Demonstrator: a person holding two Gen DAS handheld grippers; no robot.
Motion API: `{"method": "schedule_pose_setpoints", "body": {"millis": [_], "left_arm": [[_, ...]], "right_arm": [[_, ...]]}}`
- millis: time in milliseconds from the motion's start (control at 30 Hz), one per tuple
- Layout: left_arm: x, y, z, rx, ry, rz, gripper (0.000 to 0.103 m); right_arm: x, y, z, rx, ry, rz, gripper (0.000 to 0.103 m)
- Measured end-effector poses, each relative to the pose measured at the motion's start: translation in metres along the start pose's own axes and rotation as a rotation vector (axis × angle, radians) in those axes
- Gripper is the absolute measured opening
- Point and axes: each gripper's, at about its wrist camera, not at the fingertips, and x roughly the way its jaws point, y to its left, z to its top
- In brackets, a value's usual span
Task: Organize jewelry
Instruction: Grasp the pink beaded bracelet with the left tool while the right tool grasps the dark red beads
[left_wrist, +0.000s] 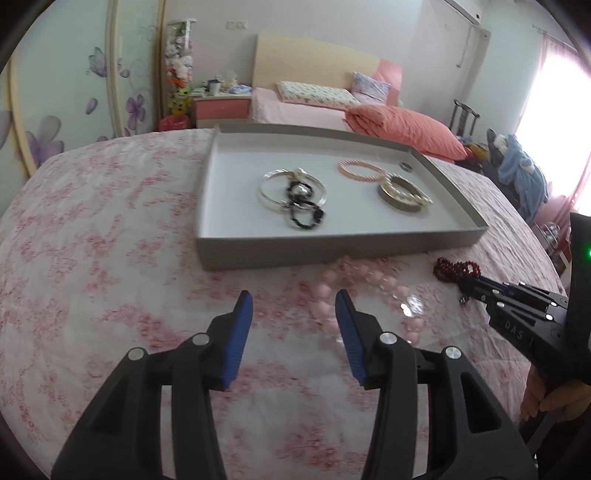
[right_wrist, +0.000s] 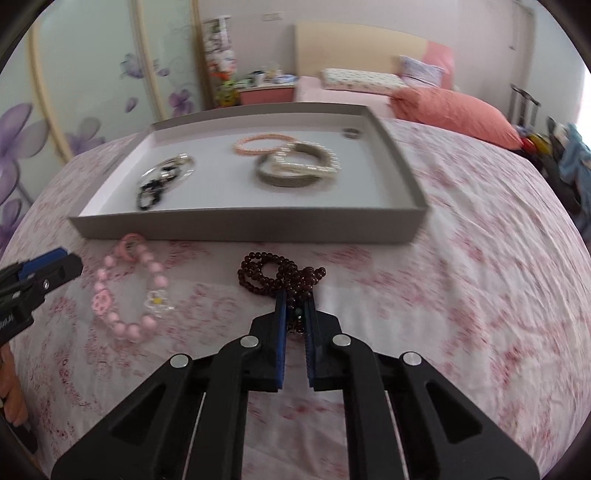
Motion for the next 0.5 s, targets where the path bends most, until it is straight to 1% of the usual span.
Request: {"method": "schedule_pose_setpoints", "body": {"millis": [167, 267, 300, 333, 400, 467, 500], "left_arm": [[0.014, -0.015, 0.0, 0.036, 0.049, -0.01, 0.047], [0.025, -0.023, 0.001, 0.052, 0.078, -0.001, 0.046], [0.026, -0.025, 0.001, 0.06, 0.075, 0.008, 0.045], [0.028, -0.028, 0.002, 0.072, 0.075, 0.022, 0.043], [0.03, -0.03, 0.002, 0.085, 0.073, 0.037, 0.026], [0.031, -0.029, 0.002, 0.096, 0.071, 0.073, 0.018], [0.031, -0.028, 0.002, 0.096, 0.069, 0.074, 0.017]], "right_arm": [[-0.001, -0.003, -0.002, 0.013, -0.003, -0.012, 0.009], [-0.001, -0.004, -0.003, 0.014, -0.003, -0.008, 0.009], [0.0, -0.003, -0.002, 0.015, -0.002, -0.006, 0.009], [0.0, -0.003, -0.002, 0.017, -0.002, -0.002, 0.009], [0.0, -0.003, -0.002, 0.017, -0.002, 0.004, 0.01], [0.001, -0.003, -0.001, 0.012, -0.002, 0.014, 0.01], [0.001, -0.002, -0.001, 0.008, -0.002, 0.019, 0.01]]}}
